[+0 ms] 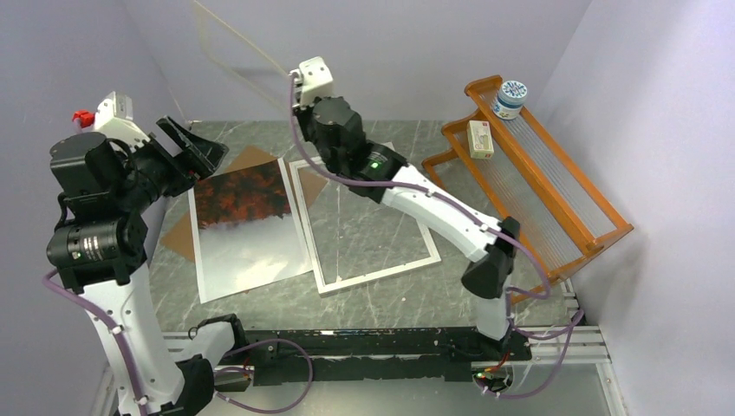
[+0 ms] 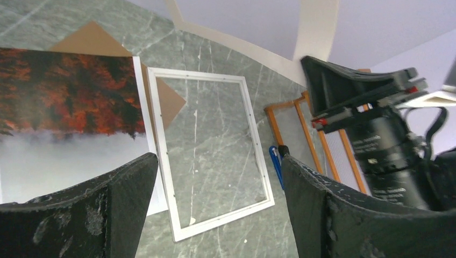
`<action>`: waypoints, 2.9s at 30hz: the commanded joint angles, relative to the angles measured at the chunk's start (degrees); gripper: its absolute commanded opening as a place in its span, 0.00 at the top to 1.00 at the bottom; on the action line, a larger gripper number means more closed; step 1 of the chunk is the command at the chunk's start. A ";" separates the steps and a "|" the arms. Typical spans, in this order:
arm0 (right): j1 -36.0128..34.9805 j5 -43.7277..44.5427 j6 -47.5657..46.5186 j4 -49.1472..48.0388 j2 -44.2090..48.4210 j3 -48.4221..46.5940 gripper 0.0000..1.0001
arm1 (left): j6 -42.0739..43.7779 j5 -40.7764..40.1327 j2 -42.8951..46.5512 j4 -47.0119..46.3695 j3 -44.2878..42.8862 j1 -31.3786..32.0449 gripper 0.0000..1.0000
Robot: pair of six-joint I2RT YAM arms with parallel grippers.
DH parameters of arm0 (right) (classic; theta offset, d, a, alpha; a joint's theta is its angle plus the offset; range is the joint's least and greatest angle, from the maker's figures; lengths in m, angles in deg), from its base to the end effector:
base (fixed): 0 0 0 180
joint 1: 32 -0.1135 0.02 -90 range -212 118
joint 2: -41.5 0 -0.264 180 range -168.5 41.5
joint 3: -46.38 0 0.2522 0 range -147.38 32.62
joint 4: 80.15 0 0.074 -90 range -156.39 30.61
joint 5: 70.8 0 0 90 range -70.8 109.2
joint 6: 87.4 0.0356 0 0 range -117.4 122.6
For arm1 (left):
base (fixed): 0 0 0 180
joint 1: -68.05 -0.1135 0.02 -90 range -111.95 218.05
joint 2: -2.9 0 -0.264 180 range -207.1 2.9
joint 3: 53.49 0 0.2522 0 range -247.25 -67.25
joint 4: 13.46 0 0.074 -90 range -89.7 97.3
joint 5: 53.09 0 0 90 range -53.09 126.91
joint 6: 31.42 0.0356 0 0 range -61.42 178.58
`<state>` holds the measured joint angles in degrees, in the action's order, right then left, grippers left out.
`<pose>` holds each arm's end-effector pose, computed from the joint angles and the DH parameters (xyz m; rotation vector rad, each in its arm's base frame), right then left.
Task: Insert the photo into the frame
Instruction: Pick up the photo frame item at the center of the board, then place the photo frame item in the photo frame.
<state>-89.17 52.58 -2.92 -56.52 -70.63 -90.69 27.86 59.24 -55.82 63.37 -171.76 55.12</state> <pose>0.2614 0.3690 0.4668 -0.3845 1.5094 0.2618 0.1130 0.0121 0.5248 -0.4429 1.8367 -0.5774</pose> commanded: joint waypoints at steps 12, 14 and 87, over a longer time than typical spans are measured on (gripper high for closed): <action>11.07 -9.17 21.41 -0.62 36.08 38.49 1.00 | -3.81 9.62 -1.75 -9.45 16.72 0.10 0.08; 11.30 -9.65 15.62 -1.90 38.06 40.51 1.00 | -3.85 9.68 -1.96 -9.87 17.32 0.08 0.09; 3.38 -33.82 -17.22 -2.44 59.82 81.37 1.00 | -32.58 38.96 -32.67 -44.02 48.83 0.65 0.48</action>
<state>-85.39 19.14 -19.75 -55.69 -11.38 -9.29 -5.14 93.29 -89.54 21.86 -125.05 55.19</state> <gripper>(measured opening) 0.010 0.590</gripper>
